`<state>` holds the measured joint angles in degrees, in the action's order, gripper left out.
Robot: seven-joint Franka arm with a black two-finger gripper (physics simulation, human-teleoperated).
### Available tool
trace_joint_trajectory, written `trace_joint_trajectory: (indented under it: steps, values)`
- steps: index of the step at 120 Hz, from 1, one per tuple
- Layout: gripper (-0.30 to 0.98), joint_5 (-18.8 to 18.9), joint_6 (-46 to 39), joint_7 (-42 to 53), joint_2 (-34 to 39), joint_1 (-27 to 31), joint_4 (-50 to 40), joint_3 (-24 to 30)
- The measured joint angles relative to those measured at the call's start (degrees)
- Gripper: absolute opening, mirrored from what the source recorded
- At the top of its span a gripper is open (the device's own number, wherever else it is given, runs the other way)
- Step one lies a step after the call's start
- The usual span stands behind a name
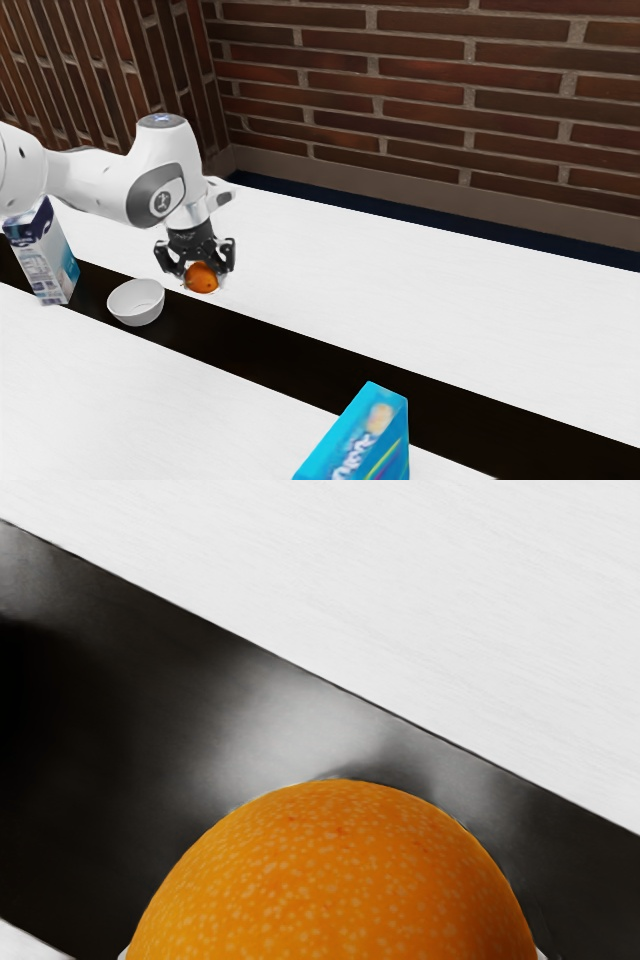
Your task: Place the pear in the bowl.
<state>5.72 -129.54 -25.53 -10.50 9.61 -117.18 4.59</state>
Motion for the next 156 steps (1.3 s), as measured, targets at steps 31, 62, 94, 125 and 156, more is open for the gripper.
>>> trace_joint_trajectory:
  steps: [31, 62, 94, 125, 156]
  values:
    - [0.34, 0.0, 2.7, 0.8, 1.5, 7.6, -1.1, 0.0]
    - [0.35, 0.2, 3.1, 1.4, -0.4, 14.3, 0.8, 0.0]
    - [0.36, 0.0, 3.0, 2.0, -5.7, 15.5, 3.3, 0.0]
    - [0.46, -0.4, 2.9, 2.5, -6.9, 15.4, 5.0, 0.0]
    - [0.61, -0.7, 2.9, 3.1, -4.4, 12.0, 5.5, 0.0]
